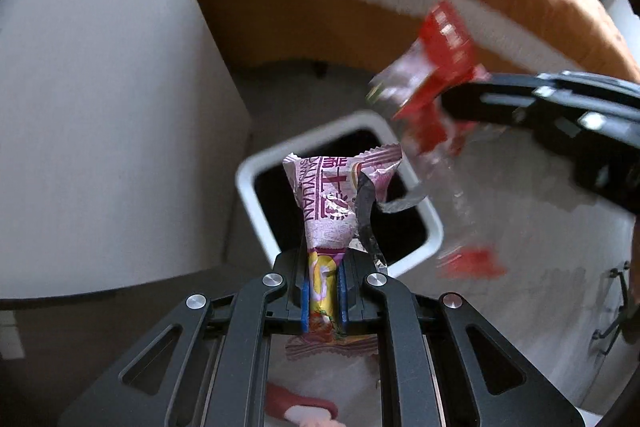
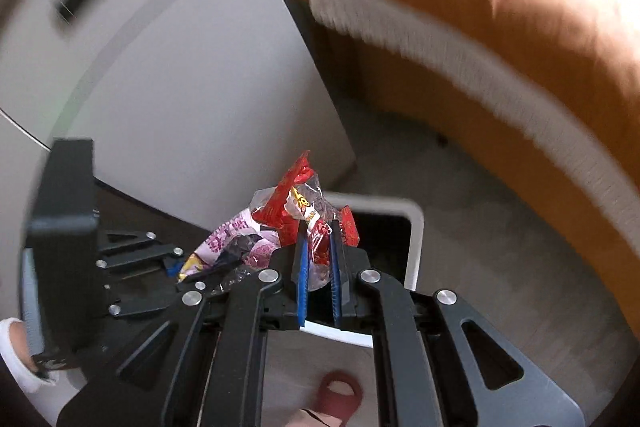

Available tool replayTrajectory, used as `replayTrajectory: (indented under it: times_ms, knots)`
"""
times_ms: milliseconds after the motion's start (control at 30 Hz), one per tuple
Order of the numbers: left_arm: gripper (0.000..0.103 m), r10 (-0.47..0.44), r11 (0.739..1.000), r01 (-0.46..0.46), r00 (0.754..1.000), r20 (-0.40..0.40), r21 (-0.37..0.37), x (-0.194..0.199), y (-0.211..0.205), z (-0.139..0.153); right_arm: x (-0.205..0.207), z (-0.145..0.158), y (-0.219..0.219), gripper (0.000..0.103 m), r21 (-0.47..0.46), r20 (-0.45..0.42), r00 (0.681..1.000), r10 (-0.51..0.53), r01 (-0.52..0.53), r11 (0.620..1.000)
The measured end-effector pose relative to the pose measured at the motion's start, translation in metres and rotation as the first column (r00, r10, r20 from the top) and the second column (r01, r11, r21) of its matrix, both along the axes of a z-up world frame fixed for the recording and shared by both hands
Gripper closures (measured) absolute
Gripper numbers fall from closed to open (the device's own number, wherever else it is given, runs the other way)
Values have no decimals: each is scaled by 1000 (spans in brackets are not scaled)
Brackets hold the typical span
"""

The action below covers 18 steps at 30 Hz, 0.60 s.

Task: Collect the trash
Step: 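Carry the wrappers to the white bin with both tools, then open both tools over the white bin to drop the wrappers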

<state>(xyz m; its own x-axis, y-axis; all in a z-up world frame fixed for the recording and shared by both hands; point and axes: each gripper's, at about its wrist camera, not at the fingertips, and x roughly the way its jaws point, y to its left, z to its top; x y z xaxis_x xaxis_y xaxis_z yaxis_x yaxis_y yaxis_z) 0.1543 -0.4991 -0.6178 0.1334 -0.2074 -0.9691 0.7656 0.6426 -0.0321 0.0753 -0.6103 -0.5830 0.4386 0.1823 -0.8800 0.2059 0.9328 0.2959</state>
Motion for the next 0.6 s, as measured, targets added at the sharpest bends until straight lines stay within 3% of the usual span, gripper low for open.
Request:
replayTrajectory:
  times_ms: [67,100,133,167,200,367,500,600]
  knots:
    - [89,-3,1000,4,1000,-29,14,2,-5,-34,4,-31,2,90,-12,-24,1000,20,-20,1000]
    - [82,-5,1000,6,999,-41,22,3,-8,-50,6,-49,2,81,-20,-37,999,33,-34,999]
    - [72,-9,1000,10,998,-59,23,4,-9,-63,7,-63,2,56,-22,-45,998,42,-43,999]
    - [29,-5,1000,7,997,-80,26,5,-9,-76,9,-75,1,35,-5,-57,997,54,-54,999]
    - [7,4,1000,-1,995,-95,29,8,-10,-87,11,-87,1,3,3,-74,995,71,-71,997]
    - [5,7,999,-5,997,-72,32,14,-9,-104,14,-111,4,5,-58,-98,985,140,-147,988]
    - [5,-4,999,7,998,-60,43,14,-10,-98,15,-97,3,5,-68,-89,985,148,-155,986]
    - [5,-20,999,22,999,-28,44,16,-11,-76,18,-75,3,5,-75,-76,987,145,-150,986]
